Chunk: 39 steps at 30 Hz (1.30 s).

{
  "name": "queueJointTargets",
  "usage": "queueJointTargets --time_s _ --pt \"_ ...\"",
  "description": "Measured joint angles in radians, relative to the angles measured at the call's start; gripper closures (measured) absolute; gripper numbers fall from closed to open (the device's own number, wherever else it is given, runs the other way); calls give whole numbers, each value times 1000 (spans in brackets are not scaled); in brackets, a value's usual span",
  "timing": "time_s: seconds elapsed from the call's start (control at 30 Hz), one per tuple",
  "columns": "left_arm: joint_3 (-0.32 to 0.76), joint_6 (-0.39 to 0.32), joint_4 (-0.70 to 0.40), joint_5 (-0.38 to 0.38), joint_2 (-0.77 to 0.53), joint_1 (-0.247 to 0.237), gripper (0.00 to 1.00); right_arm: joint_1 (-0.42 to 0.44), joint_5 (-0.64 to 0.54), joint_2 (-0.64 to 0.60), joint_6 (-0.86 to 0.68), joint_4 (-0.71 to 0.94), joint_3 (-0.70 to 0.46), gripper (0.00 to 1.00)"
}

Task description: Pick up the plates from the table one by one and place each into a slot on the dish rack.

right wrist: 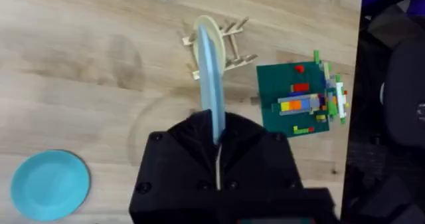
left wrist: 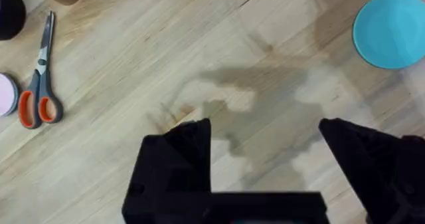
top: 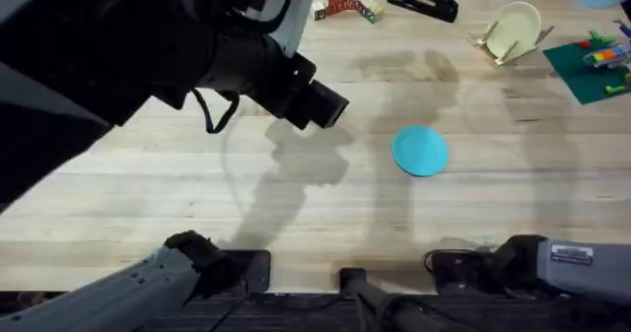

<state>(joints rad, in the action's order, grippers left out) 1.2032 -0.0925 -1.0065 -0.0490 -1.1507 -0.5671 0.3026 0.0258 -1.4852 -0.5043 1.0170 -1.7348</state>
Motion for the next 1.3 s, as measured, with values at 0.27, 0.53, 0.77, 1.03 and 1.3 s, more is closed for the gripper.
queueJointTargets --time_s 0.27,0.53,0.77,1.03,1.3 --pt "0 0 0 0 0 0 7 52 51 -45 -105 -26 0 971" --pt "0 0 0 0 0 0 7 52 80 -100 -204 -61 0 971" --pt "0 0 0 0 0 0 7 52 80 -105 -224 -91 0 971" --pt "0 0 0 0 0 0 7 61 85 -134 -222 -109 -1 971" --pt "0 0 0 0 0 0 8 109 131 -216 -210 -158 -1 971"
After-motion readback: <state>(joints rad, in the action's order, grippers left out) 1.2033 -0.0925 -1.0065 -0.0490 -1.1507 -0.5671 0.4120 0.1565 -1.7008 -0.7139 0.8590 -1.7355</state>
